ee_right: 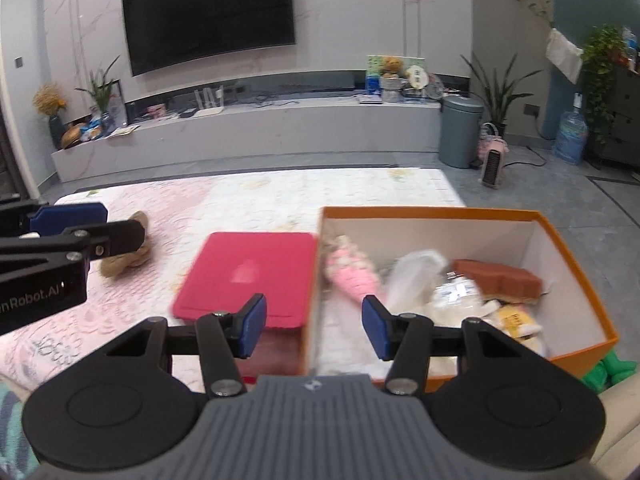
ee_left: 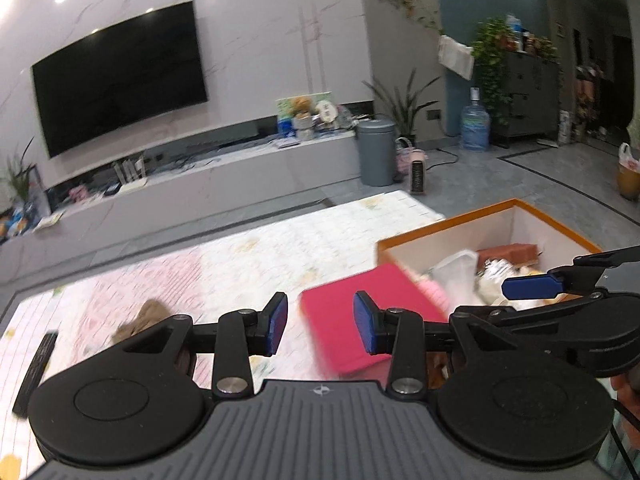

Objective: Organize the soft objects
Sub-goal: 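Move both tools back over the brown towel and orange crocheted ball, then grasp the brown towel bundle with the left tool while the right tool grasps the orange ball, then lift the towel bundle and orange ball and carry them over the box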

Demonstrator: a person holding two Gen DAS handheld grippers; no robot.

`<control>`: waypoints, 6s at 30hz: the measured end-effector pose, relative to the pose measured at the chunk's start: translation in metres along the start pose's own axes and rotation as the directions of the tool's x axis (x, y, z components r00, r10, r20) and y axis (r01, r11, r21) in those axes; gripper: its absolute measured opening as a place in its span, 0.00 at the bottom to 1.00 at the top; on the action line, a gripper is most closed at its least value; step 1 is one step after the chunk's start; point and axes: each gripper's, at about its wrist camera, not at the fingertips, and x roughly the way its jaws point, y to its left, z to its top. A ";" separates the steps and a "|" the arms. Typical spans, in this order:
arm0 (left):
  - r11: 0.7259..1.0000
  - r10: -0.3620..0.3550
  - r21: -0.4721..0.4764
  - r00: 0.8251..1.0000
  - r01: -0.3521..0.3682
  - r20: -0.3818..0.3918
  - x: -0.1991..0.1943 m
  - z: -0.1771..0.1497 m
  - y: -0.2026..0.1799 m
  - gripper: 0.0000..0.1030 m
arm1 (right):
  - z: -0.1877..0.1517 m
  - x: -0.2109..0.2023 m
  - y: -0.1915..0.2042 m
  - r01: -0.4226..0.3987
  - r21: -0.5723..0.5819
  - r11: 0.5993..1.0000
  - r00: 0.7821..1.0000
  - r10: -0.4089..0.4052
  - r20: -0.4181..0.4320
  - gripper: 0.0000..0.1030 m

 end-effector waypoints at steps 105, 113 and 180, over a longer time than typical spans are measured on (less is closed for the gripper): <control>0.954 0.215 0.273 0.917 -0.124 -0.336 0.220 -0.055 0.155 0.71 | 0.110 0.314 0.104 -0.021 -0.325 0.945 0.798 -0.180 -0.576 0.39; 0.934 0.261 0.317 0.920 -0.164 -0.294 0.223 -0.065 0.154 0.45 | 0.095 0.288 0.146 -0.174 -0.300 0.938 0.809 -0.038 -0.587 0.39; 1.000 -0.007 0.011 0.992 0.009 -0.125 -0.059 -0.078 0.038 0.18 | -0.045 0.003 0.093 -0.222 -0.089 0.971 0.947 0.193 -0.257 0.39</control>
